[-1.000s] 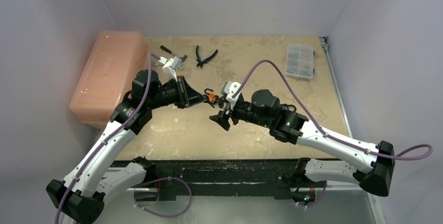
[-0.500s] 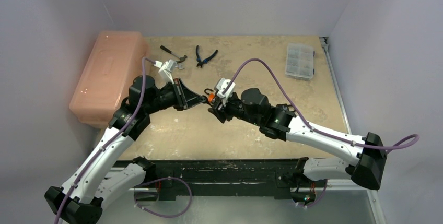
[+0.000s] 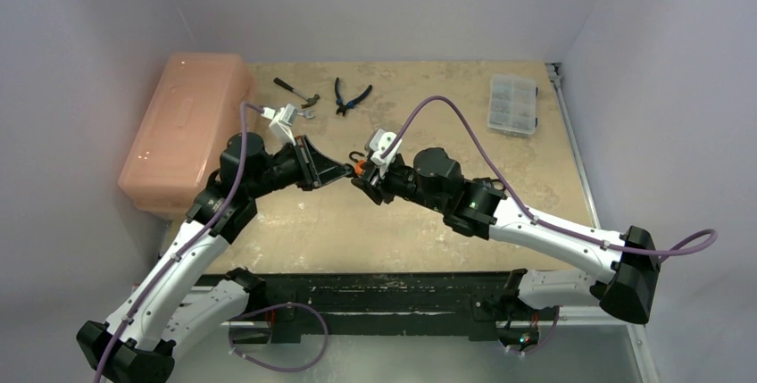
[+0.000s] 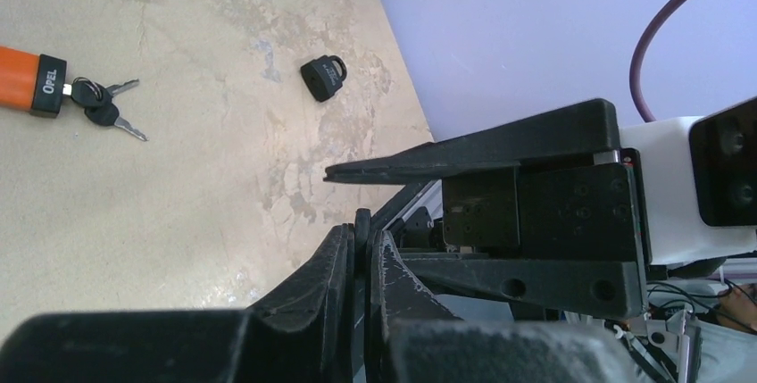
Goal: Unlock with the key
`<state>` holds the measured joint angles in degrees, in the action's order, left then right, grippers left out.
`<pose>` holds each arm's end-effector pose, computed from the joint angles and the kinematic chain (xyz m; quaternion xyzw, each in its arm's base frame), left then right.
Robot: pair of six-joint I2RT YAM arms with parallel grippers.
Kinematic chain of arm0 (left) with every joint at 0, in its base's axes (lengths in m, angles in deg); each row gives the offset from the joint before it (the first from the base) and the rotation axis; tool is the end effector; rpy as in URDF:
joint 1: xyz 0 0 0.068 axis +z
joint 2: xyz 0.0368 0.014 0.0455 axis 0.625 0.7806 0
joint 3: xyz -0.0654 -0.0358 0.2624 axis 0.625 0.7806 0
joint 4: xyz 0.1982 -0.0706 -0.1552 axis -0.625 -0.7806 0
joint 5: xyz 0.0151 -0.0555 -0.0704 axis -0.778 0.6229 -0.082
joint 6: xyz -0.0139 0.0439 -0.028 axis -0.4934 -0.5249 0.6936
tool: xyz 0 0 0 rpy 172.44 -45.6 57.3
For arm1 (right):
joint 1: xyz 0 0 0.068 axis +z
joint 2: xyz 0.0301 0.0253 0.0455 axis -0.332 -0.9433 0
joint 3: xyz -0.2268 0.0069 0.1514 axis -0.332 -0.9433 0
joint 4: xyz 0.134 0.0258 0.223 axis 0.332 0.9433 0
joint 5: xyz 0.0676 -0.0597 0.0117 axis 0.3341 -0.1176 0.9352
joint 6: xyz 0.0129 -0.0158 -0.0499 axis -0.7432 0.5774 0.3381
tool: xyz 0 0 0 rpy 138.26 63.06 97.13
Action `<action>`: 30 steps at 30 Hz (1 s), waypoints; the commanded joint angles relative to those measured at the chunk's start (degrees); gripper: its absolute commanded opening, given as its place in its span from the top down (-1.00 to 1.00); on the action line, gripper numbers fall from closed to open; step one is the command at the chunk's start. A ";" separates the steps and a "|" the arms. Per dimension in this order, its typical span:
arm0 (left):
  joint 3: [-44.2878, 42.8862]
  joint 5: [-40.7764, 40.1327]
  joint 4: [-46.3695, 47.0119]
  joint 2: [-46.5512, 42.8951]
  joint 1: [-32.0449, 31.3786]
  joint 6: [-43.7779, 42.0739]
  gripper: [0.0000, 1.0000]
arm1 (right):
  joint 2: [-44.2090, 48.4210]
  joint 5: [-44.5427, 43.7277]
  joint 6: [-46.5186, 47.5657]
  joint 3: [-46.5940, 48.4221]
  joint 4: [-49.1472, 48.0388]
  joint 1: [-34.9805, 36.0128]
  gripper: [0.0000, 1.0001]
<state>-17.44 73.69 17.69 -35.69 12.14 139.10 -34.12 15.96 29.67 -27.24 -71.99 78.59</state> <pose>0.1619 -0.0994 0.3496 -0.0114 0.7813 -0.5170 0.3495 0.1472 0.2452 0.3444 -0.3982 0.6551 0.2866 0.5746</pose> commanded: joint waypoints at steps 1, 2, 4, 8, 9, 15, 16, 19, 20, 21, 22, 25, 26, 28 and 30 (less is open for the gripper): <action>0.72 -0.63 2.38 -0.87 -0.09 1.35 1.00 | 0.14 1.28 0.99 2.73 -3.31 0.04 0.18; 0.75 -0.63 2.43 -0.92 -0.09 1.41 1.00 | 0.01 2.39 1.08 2.82 -3.24 0.04 0.27; 0.91 -0.79 2.43 -1.04 -0.09 1.56 1.00 | -0.20 2.96 1.24 3.07 -2.90 0.08 0.64; 0.84 -0.94 2.03 -1.23 -0.09 1.15 1.00 | -0.22 3.43 1.43 3.10 -2.59 0.04 0.97; 0.69 -0.69 1.81 -1.10 -0.09 0.63 1.00 | 0.05 3.54 1.58 2.98 -2.50 0.04 1.00; -3.93 1.01 -4.25 -0.05 -0.09 -7.03 0.11 | 1.18 5.30 2.68 2.83 -0.23 0.04 1.00; -4.93 1.41 -6.02 0.25 -0.09 -8.92 0.05 | 1.38 5.87 2.87 2.83 0.19 0.04 1.00; -7.70 2.87 -9.38 1.65 -0.09 -12.12 0.01 | 2.08 8.16 3.22 2.59 0.82 0.04 1.00; -8.22 3.19 -9.73 1.91 -0.09 -12.58 0.01 | 2.26 9.15 3.39 2.51 0.99 0.04 1.00; -8.58 3.59 -9.78 1.94 -0.09 -12.81 0.01 | 2.36 9.73 3.60 2.42 1.22 0.04 1.00; -8.93 3.98 -9.66 2.00 -0.09 -13.01 0.03 | 2.48 10.32 3.78 2.40 1.50 0.04 1.00; -9.60 6.50 -9.57 2.88 -0.09 -13.61 0.14 | 2.50 10.68 4.11 2.18 1.72 0.04 1.00; -9.85 7.06 -9.90 3.16 -0.09 -13.90 0.17 | 2.58 10.64 4.22 2.14 1.73 0.04 1.00; -10.37 6.86 -10.86 3.59 -0.06 -14.63 0.23 | 2.72 10.45 4.39 2.14 1.61 0.04 1.00; -10.53 6.71 -11.60 3.71 -0.09 -15.13 0.26 | 2.76 10.29 4.51 2.18 1.43 0.04 1.00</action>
<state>-25.37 78.52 7.68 -32.43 12.14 126.91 -33.07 24.97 32.83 -27.02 -69.63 78.75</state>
